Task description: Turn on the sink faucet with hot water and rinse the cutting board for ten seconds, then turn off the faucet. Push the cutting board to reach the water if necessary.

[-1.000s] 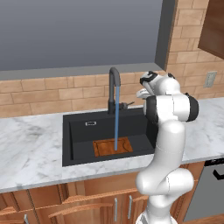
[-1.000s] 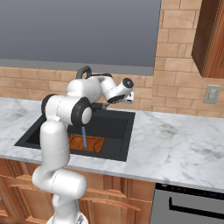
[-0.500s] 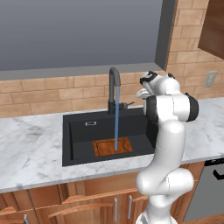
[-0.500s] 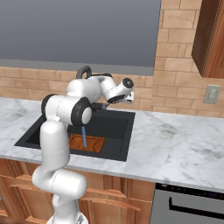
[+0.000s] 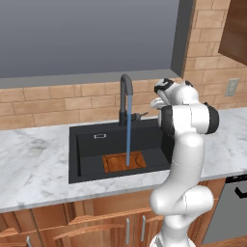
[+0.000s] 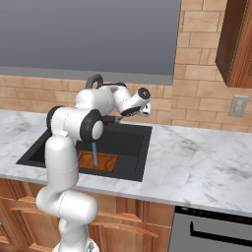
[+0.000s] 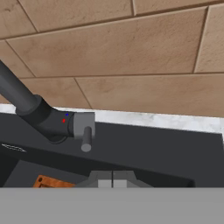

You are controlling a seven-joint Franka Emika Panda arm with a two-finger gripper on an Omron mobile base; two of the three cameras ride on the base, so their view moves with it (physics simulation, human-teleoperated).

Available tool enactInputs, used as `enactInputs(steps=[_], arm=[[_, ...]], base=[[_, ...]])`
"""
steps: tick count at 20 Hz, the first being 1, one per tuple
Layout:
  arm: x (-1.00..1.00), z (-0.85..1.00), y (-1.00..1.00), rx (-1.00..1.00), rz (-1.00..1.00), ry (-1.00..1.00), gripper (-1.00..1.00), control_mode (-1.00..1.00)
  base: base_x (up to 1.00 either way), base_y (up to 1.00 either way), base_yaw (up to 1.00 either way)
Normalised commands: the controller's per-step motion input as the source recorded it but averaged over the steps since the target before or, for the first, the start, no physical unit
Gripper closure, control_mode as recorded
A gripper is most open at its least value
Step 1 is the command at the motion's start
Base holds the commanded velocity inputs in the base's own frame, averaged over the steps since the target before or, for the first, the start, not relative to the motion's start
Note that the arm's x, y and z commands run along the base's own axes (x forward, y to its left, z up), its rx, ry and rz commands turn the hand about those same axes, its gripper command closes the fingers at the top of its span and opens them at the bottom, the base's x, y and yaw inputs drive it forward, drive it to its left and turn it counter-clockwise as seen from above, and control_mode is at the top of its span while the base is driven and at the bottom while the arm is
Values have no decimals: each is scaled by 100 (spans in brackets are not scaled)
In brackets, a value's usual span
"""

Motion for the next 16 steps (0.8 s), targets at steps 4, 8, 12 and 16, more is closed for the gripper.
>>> enactInputs(steps=[4, 8, 12, 16], arm=[[0, 0, 0, 0, 0, 0, 100, -100], [0, 0, 0, 0, 0, 0, 100, -100], [0, 0, 0, 0, 0, 0, 100, -100], [0, 0, 0, 0, 0, 0, 100, -100]], base=[[0, 0, 0], [0, 0, 0], [0, 0, 0], [0, 0, 0]])
